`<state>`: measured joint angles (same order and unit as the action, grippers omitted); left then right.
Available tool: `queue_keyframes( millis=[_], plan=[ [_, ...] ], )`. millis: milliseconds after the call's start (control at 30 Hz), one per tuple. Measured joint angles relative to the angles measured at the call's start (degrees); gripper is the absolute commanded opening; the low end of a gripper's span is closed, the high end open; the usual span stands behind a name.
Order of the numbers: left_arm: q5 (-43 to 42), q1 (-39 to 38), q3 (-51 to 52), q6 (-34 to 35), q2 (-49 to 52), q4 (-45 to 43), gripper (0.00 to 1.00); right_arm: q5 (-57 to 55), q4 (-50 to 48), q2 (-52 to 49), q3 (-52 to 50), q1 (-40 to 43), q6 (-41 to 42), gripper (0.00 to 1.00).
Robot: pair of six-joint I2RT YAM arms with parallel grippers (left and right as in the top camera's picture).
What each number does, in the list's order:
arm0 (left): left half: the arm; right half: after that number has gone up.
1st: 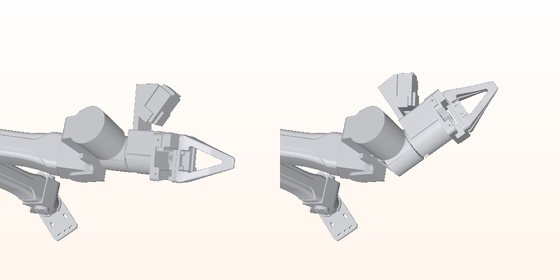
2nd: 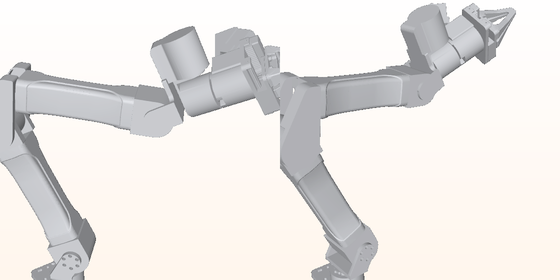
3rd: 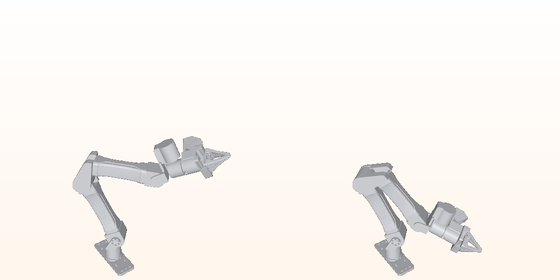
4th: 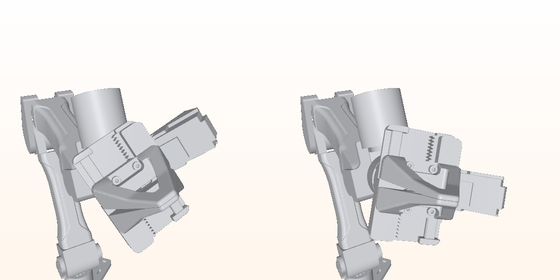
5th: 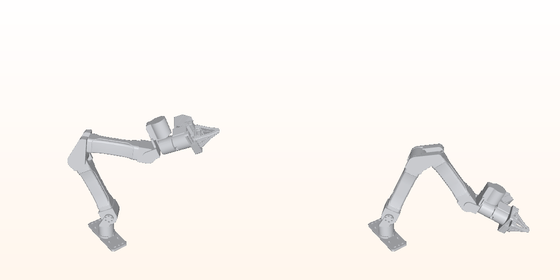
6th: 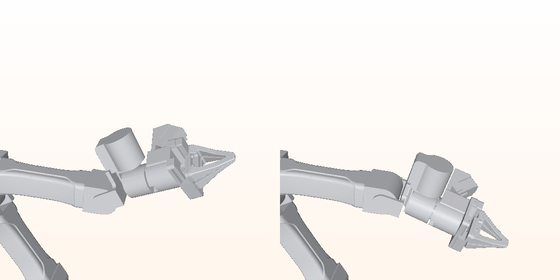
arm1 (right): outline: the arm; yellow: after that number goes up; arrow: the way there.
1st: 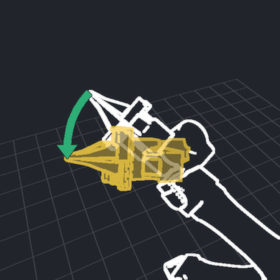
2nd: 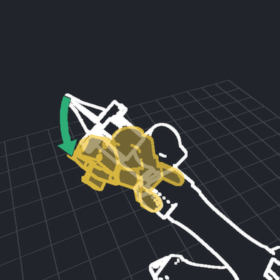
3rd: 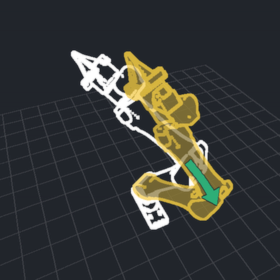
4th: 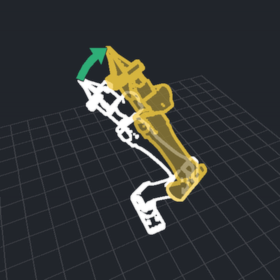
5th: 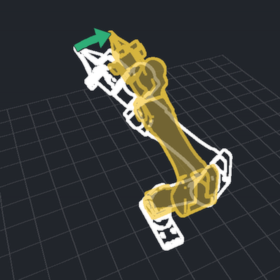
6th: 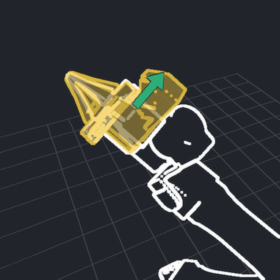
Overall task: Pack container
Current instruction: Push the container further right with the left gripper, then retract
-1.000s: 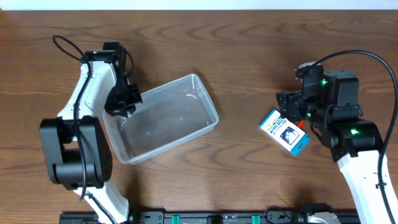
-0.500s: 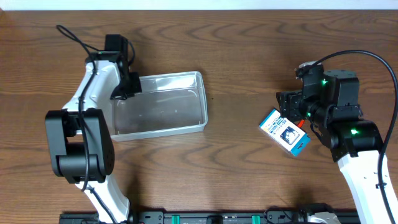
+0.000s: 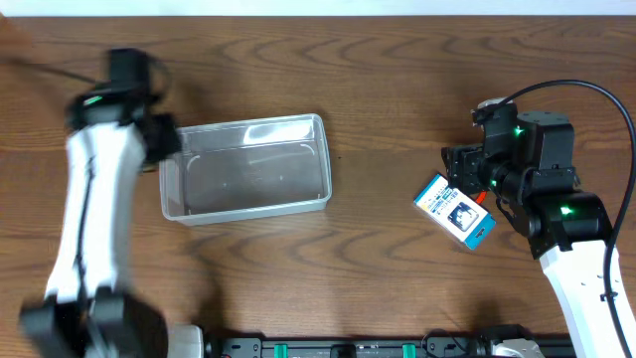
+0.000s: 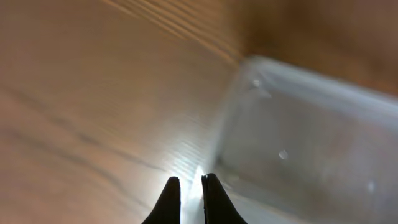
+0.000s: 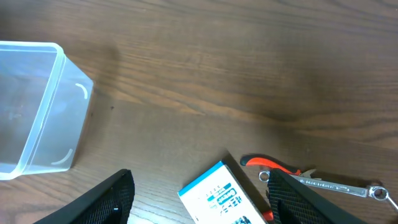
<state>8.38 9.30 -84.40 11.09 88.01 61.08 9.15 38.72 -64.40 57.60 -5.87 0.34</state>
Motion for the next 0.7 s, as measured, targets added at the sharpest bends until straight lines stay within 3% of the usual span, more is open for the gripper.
queue_keyframes(
  millis=[133, 333, 700],
  plan=[
    [1.5, 6.6, -0.9, 2.3, -2.1, 4.3, 0.06, 0.0, 0.0, 0.0, 0.0, 0.0, 0.0, 0.71],
    [0.8, 11.8, 1.3, 4.6, 7.5, 5.1, 0.06, 0.0, 0.0, 0.0, 0.0, 0.0, 0.0, 0.71],
    [-12.9, 8.4, 1.8, 0.9, 19.1, -0.3, 0.06, 0.0, 0.0, 0.0, 0.0, 0.0, 0.0, 0.71]
  ],
)
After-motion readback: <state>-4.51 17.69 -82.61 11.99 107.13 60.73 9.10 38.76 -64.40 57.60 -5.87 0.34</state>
